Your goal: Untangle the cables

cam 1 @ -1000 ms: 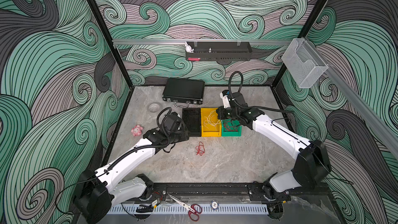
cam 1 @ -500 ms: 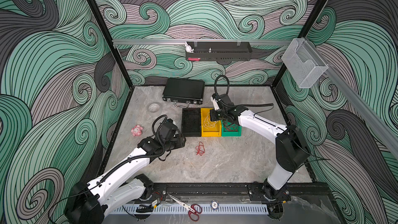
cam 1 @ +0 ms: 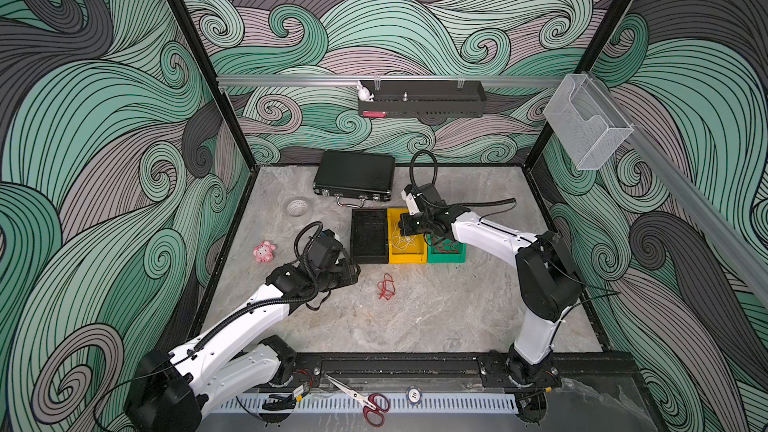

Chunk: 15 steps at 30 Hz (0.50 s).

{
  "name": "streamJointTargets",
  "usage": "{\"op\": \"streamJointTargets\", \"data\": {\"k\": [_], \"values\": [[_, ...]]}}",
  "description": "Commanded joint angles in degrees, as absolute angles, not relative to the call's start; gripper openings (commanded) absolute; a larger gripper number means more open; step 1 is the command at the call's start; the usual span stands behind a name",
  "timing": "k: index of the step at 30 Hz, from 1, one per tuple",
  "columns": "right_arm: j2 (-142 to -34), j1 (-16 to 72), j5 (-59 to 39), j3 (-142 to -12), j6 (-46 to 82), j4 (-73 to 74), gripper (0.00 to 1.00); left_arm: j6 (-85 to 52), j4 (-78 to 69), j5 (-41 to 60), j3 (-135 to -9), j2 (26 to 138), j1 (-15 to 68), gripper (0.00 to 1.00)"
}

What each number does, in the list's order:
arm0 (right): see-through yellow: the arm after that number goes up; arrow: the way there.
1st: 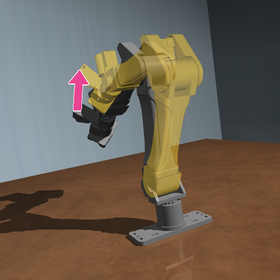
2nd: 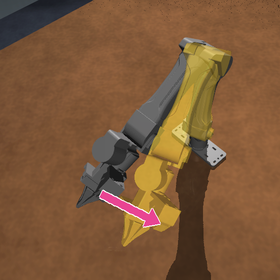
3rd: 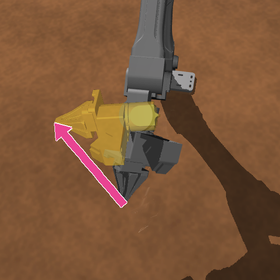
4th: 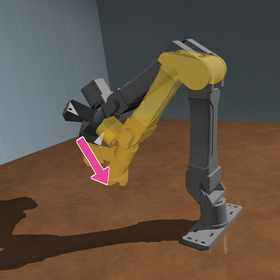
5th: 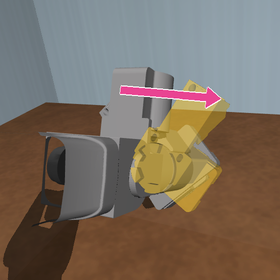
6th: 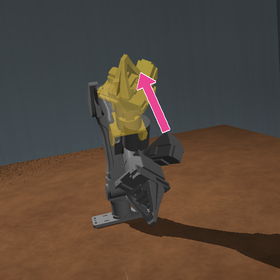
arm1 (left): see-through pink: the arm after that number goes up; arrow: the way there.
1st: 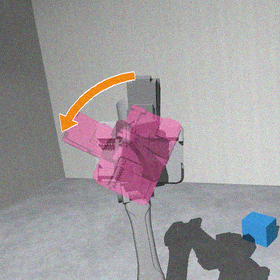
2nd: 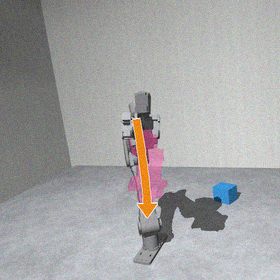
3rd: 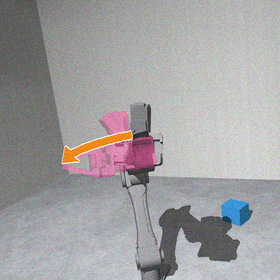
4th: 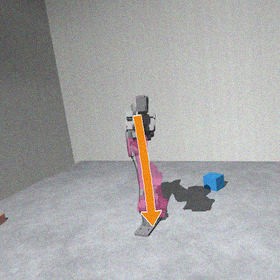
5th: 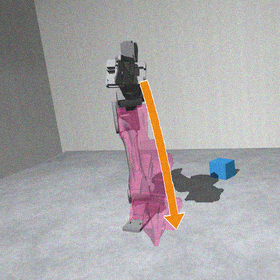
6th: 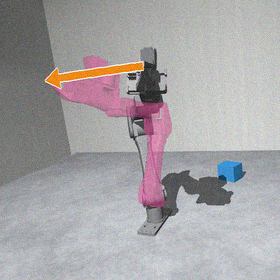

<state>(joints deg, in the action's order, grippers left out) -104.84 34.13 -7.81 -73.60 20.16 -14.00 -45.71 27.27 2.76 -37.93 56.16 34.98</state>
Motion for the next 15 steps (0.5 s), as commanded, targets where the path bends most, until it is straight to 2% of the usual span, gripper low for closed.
{"op": "streamJointTargets", "data": {"k": [1,5,9,15], "values": [[-105.71,33.79,-3.39,-74.69,18.49,-16.35,0.06,-46.12,26.03,5.02,-37.62,56.95,34.72,0.53],[-106.56,33.81,-2.85,-75.58,17.59,-17.86,0.11,-44.95,22.96,10.69,-36.75,58.18,34.72,0.53],[-105.13,33.74,-3.34,-75.2,17.16,-18.3,0.28,-44.76,21.49,13.78,-36.06,59.59,34.98,0.53],[-98.37,33.54,-2.02,-72.14,16.48,-17.62,0.36,-43.15,17.07,16.83,-33.53,58.16,35.89,0.54]]}}
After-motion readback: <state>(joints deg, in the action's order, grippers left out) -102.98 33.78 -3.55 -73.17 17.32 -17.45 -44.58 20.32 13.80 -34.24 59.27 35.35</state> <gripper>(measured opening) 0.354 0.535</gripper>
